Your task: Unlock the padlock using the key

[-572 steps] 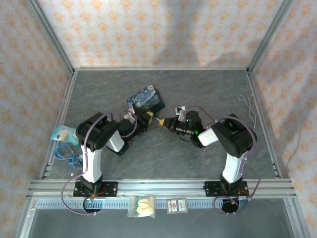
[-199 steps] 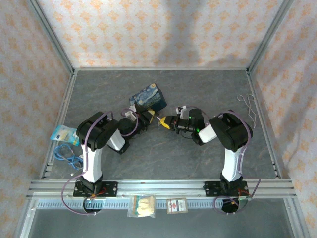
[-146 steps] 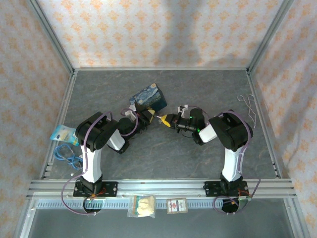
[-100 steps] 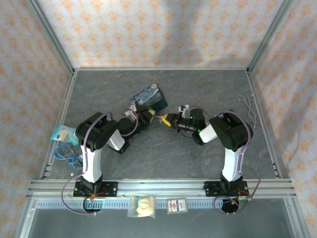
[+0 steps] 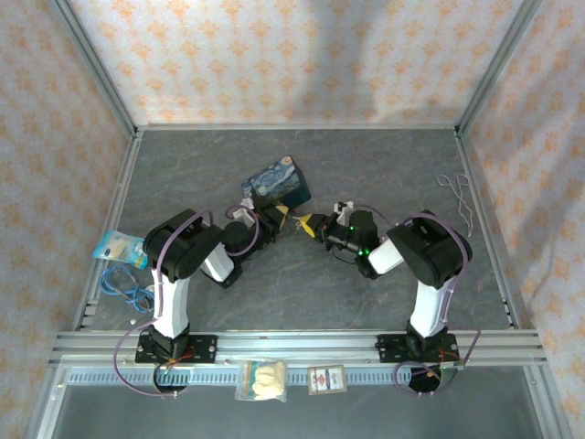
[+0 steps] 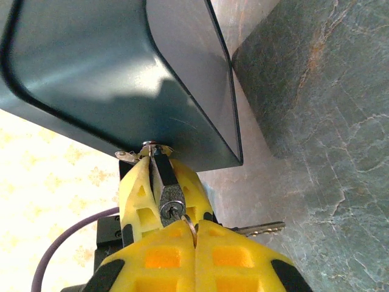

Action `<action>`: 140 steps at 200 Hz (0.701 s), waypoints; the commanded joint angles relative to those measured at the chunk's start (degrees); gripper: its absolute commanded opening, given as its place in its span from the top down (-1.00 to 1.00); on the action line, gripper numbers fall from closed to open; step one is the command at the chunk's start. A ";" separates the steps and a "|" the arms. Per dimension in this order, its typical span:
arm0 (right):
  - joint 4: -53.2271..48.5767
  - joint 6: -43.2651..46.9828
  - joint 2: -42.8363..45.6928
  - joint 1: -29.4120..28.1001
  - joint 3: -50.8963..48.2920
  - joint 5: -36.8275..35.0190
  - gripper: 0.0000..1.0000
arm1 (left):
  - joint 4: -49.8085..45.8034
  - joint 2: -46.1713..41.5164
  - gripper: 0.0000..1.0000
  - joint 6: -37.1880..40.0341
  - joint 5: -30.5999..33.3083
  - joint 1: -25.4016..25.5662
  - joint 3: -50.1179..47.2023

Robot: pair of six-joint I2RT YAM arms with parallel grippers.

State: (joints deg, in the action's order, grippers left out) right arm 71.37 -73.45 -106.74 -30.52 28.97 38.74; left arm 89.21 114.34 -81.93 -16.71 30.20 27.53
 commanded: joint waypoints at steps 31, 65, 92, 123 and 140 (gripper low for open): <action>1.58 4.37 3.87 -2.48 0.13 -5.17 1.00 | 11.09 -2.59 1.00 -1.43 2.72 2.94 -0.15; -2.92 9.15 6.59 -3.28 -0.05 -7.40 1.00 | 7.27 -4.08 1.00 -2.13 3.14 3.27 0.32; -4.54 11.19 7.44 -3.59 0.03 -8.31 1.00 | 3.99 -6.16 1.00 -2.37 3.39 3.79 0.93; -4.62 13.41 7.74 -4.28 0.47 -8.66 1.00 | -0.15 -7.90 1.00 -1.66 3.38 4.68 2.13; -6.19 15.79 8.41 -4.46 0.81 -9.42 1.00 | -1.48 -8.04 1.00 -1.23 3.26 5.08 2.75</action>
State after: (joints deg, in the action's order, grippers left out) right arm 66.85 -62.61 -99.90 -33.54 28.60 30.44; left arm 86.15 108.68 -83.50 -9.85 32.67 27.70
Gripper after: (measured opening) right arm 0.045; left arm 0.068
